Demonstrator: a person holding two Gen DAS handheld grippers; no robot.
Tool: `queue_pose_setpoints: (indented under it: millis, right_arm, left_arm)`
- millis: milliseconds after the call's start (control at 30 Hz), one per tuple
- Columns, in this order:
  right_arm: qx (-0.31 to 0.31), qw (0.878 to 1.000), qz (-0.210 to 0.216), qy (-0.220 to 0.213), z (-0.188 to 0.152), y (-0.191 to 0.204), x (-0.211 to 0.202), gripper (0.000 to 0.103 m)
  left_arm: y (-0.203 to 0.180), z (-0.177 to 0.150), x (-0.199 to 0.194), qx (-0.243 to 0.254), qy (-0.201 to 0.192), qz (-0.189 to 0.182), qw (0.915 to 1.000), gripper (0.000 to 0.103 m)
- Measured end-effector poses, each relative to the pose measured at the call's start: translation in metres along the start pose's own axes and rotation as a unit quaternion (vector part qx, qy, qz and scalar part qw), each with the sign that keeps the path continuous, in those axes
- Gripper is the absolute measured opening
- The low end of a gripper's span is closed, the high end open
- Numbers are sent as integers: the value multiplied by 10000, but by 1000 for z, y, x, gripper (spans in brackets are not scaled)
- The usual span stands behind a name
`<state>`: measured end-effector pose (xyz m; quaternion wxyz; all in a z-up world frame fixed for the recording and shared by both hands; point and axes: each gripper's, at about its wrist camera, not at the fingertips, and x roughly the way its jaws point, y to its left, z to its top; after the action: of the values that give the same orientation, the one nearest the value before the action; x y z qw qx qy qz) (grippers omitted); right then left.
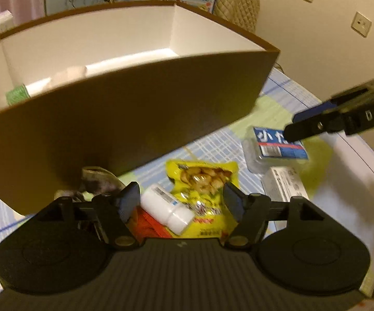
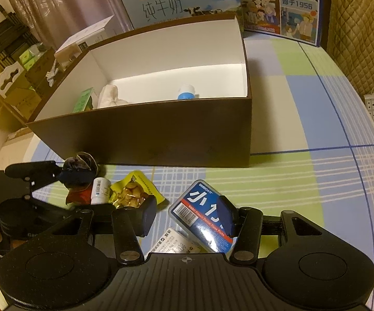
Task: Organize objects
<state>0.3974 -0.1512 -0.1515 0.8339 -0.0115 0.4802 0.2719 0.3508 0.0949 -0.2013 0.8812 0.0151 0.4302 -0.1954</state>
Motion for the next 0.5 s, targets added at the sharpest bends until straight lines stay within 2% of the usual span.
queue_pose_setpoints:
  millis: [267, 500]
  right_arm:
    - [19, 10000, -13, 36, 0, -1, 0, 48]
    - [34, 10000, 1, 22, 0, -3, -2, 48]
  left_arm:
    - [-8, -12, -6, 404, 191, -140, 9989, 57]
    - [-21, -19, -14, 956, 190, -46, 9952, 61]
